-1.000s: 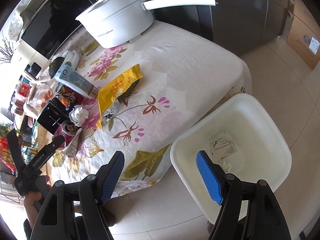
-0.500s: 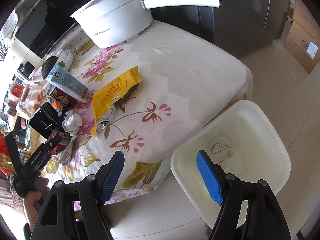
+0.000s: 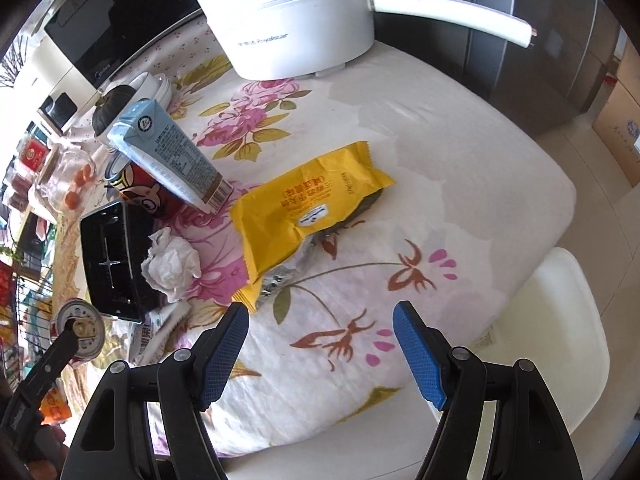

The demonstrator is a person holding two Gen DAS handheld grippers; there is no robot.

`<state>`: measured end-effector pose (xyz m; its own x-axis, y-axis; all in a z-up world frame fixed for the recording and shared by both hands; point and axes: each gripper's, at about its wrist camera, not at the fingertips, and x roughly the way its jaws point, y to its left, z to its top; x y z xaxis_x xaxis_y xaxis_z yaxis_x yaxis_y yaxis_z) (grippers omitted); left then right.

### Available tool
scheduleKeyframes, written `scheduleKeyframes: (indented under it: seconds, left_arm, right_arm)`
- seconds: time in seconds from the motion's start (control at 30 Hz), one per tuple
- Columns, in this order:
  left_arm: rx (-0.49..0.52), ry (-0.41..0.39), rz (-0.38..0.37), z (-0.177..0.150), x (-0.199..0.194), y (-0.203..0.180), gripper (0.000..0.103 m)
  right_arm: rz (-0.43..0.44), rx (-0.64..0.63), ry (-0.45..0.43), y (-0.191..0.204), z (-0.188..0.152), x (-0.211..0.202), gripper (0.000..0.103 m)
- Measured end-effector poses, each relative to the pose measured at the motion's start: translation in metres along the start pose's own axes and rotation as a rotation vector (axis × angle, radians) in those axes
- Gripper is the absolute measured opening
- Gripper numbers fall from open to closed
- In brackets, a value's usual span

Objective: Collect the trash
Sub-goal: 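Grasp the crushed red can with the left tool while the right grasps the yellow package, then carry the red can and yellow package to the bin, opening the left tool over it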

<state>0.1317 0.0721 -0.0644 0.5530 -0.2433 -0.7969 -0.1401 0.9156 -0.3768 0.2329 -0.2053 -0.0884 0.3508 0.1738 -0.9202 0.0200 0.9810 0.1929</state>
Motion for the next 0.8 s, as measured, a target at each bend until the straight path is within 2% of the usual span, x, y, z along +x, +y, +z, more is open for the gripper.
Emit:
scheduleKeyframes:
  seconds: [0.17, 0.43, 0.53, 0.57, 0.8]
  left_arm:
    - [0.032, -0.019, 0.012, -0.001, -0.010, 0.002, 0.084]
    - [0.038, -0.009, 0.019, -0.003, -0.014, 0.012, 0.084]
    - [0.036, -0.007, 0.018, -0.002, -0.014, 0.013, 0.084]
    - [0.036, -0.007, 0.016, -0.002, -0.014, 0.012, 0.084]
    - [0.058, -0.005, -0.009, -0.006, -0.013, -0.001, 0.084]
  right_arm:
    - [-0.007, -0.022, -0.007, 0.020, 0.007, 0.021, 0.076]
    - [-0.072, -0.081, -0.060, 0.029, 0.019, 0.043, 0.075]
    - [-0.061, -0.116, -0.074, 0.028, 0.023, 0.043, 0.059]
    - [-0.052, -0.123, -0.070, 0.027, 0.023, 0.042, 0.050]
    - [-0.052, -0.128, -0.070, 0.014, 0.021, 0.022, 0.045]
